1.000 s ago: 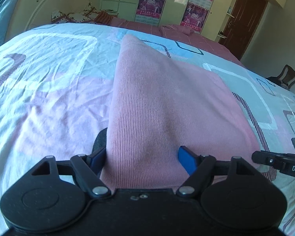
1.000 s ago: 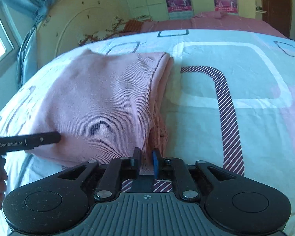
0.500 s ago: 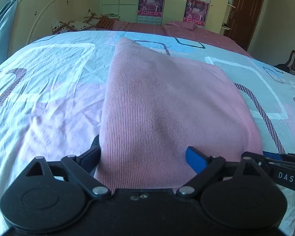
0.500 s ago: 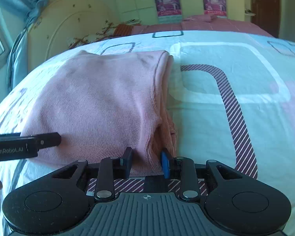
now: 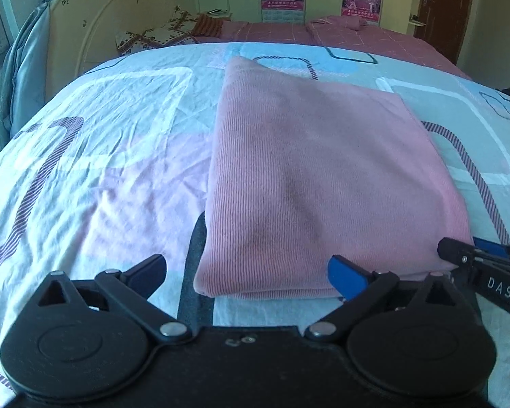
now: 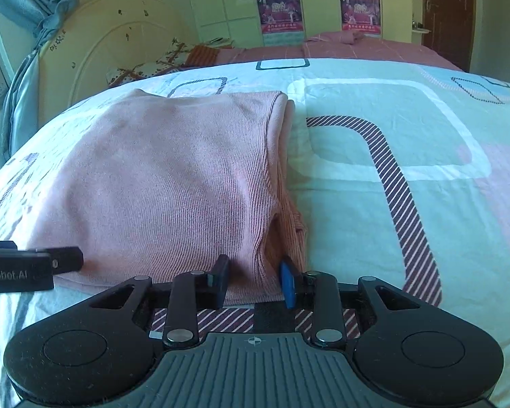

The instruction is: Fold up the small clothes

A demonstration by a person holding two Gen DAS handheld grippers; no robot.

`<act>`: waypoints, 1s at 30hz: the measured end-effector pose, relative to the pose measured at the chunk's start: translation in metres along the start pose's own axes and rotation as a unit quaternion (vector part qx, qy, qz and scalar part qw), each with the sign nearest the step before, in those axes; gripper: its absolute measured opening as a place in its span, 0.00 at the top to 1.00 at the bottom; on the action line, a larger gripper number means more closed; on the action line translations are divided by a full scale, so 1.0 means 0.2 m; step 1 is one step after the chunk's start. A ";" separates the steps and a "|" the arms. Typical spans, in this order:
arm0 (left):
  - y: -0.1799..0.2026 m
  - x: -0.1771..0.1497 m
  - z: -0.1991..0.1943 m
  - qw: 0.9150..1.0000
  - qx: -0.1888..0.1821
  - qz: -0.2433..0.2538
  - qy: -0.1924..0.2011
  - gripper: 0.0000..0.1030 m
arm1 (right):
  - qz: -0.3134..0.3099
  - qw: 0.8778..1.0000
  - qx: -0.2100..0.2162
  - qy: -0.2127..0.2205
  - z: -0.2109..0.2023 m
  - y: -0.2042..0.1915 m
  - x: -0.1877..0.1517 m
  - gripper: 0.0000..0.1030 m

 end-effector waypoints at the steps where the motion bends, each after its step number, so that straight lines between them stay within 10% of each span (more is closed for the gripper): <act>1: 0.00 0.00 -0.05 1.000 0.000 0.006 0.008 0.16 | 0.007 1.000 0.001 0.008 -0.05 0.00 0.01 0.69; 5: -0.02 -0.02 -0.29 0.999 -0.011 -0.004 0.038 0.13 | -0.009 0.999 0.027 0.041 -0.31 -0.07 0.02 0.66; 8: -0.05 -0.05 -0.53 0.996 0.006 -0.026 0.081 0.10 | -0.024 0.997 0.041 0.056 -0.52 -0.12 0.00 0.30; 15: -0.09 -0.26 -0.99 0.989 0.028 -0.037 0.137 0.05 | -0.030 0.993 0.046 0.100 -1.02 -0.17 -0.14 0.05; 30: 0.00 -0.66 -1.54 0.988 0.023 -0.047 0.142 0.03 | -0.011 0.985 0.000 0.172 -1.75 -0.18 -0.41 0.00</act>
Point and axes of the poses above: each gripper's, at about its wrist camera, not at the fingertips, and z roughly the way its jaws point, y to its right, x to its top, the point moved 7 cm from there along z, roughly the way its jaws point, and after that the axes turned 9 degrees about -z, right-handed, at the moved point
